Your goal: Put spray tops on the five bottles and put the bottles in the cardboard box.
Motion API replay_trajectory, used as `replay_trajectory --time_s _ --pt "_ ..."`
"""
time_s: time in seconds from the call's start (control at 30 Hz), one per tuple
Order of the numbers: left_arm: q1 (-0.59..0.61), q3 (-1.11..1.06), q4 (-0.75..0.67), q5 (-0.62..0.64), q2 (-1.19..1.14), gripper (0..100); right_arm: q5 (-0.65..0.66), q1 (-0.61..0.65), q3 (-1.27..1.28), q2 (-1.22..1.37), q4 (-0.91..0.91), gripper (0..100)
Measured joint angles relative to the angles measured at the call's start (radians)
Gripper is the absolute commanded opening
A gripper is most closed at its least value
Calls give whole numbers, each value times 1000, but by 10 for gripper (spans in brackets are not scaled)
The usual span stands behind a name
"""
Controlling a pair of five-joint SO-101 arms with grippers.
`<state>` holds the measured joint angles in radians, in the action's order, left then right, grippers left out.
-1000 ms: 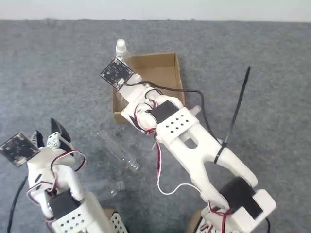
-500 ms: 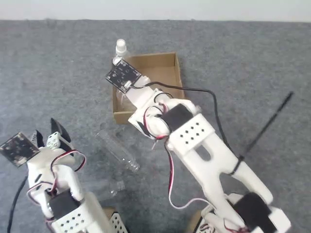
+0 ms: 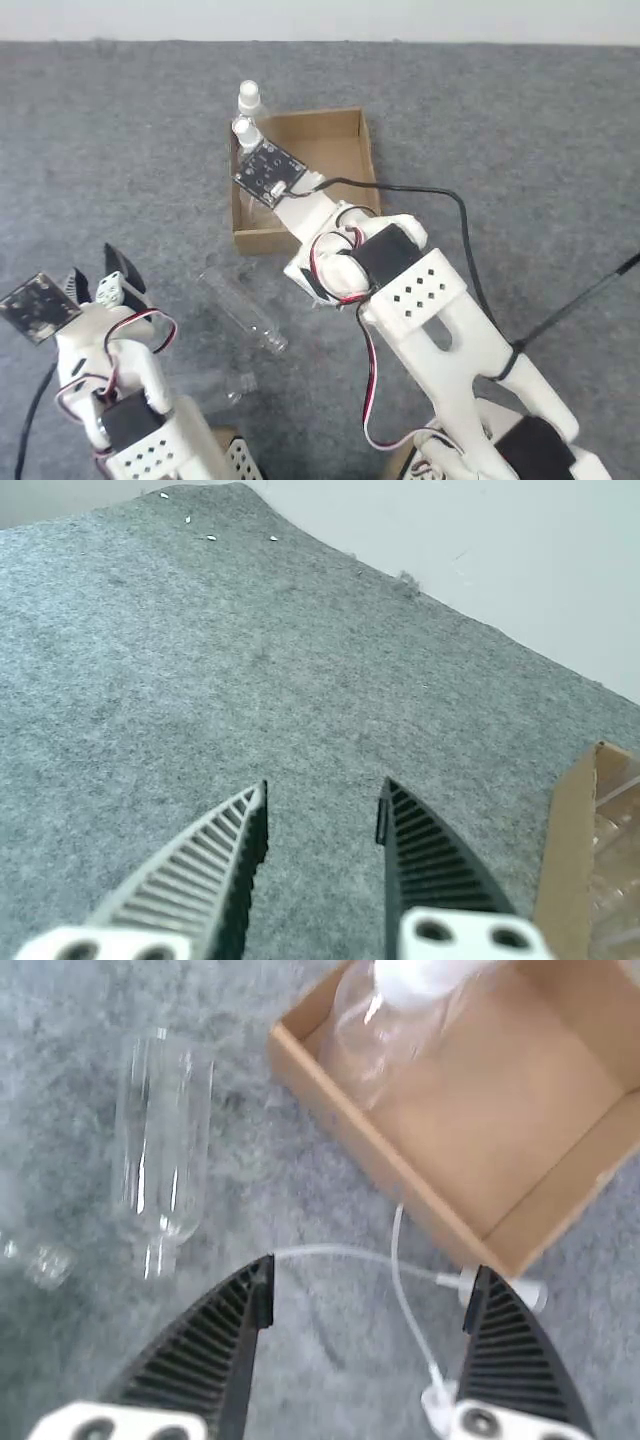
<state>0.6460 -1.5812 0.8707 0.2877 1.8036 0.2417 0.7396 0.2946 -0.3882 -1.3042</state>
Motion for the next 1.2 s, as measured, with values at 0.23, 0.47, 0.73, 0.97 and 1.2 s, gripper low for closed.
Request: replay_trajectory --time_s 0.23,0.47,0.73,0.97,1.2 --pt "0 0 0 0 0 170 0 -21 0 0 -46 251" --pt "91 0 -23 0 0 170 -74 32 0 0 -46 252" --pt "213 0 -44 0 0 169 -173 227 6 3 -8 252" --pt "292 0 -44 0 0 170 -175 374 104 130 198 252" --pt "391 0 -44 0 0 170 -175 430 104 140 230 252"
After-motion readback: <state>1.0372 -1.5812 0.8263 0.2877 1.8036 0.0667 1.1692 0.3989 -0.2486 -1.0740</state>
